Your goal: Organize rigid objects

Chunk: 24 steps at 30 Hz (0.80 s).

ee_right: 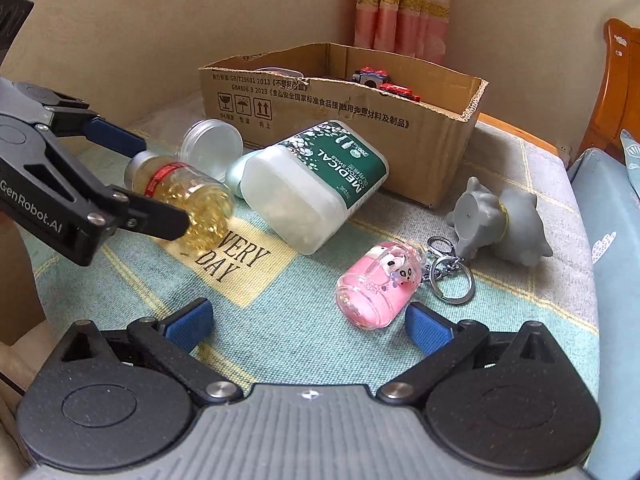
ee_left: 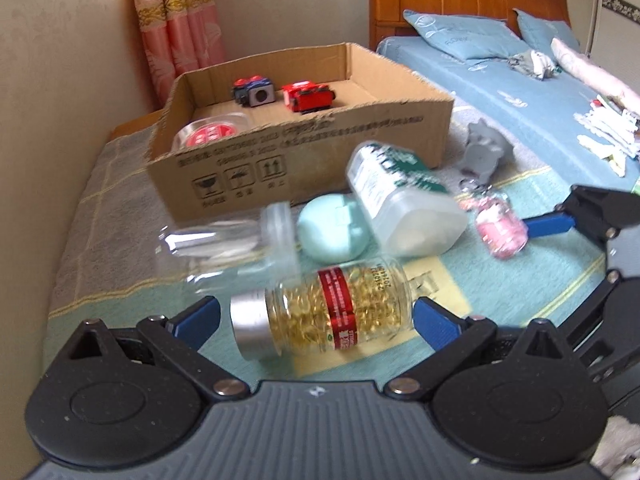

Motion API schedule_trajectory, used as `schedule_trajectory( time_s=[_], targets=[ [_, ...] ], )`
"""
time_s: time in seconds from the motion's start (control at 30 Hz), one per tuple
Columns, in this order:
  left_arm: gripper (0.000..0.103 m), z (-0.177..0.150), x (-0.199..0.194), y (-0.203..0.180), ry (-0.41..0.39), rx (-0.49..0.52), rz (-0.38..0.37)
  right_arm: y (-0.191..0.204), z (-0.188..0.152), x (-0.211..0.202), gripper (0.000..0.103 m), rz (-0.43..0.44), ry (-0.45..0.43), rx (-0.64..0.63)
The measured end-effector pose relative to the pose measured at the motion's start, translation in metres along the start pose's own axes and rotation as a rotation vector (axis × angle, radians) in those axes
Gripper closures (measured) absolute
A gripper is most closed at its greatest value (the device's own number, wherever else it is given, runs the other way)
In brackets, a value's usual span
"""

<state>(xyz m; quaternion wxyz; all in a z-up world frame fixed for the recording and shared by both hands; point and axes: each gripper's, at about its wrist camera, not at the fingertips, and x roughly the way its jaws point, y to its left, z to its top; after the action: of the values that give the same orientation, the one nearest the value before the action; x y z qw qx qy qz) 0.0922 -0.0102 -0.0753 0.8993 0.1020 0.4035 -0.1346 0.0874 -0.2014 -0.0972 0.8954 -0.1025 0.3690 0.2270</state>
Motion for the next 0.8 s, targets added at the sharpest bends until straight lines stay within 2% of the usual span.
schedule_trajectory(
  time_s=[0.13, 0.33, 0.37, 0.53, 0.67, 0.8],
  targets=[
    [0.001, -0.010, 0.003, 0.014, 0.031, -0.016, 0.023, 0.000, -0.001, -0.002, 0.000, 0.007, -0.005, -0.007],
    [0.000, -0.015, 0.021, 0.021, 0.059, -0.059, -0.026, 0.001, -0.002, -0.001, 0.000, 0.009, 0.001, -0.011],
    [0.001, -0.016, 0.023, 0.023, 0.049, -0.082, -0.048, 0.001, -0.001, -0.002, 0.000, 0.014, 0.010, -0.015],
    [0.000, -0.015, 0.023, 0.023, 0.036, -0.083, -0.042, -0.006, 0.004, -0.008, 0.000, 0.009, 0.008, -0.072],
    [0.000, -0.018, 0.021, 0.023, 0.024, -0.083, -0.041, -0.018, 0.020, -0.009, 0.000, 0.040, -0.017, -0.127],
    [0.000, -0.016, 0.023, 0.022, 0.025, -0.087, -0.038, -0.023, 0.035, 0.006, 0.000, 0.082, 0.006, -0.177]
  ],
)
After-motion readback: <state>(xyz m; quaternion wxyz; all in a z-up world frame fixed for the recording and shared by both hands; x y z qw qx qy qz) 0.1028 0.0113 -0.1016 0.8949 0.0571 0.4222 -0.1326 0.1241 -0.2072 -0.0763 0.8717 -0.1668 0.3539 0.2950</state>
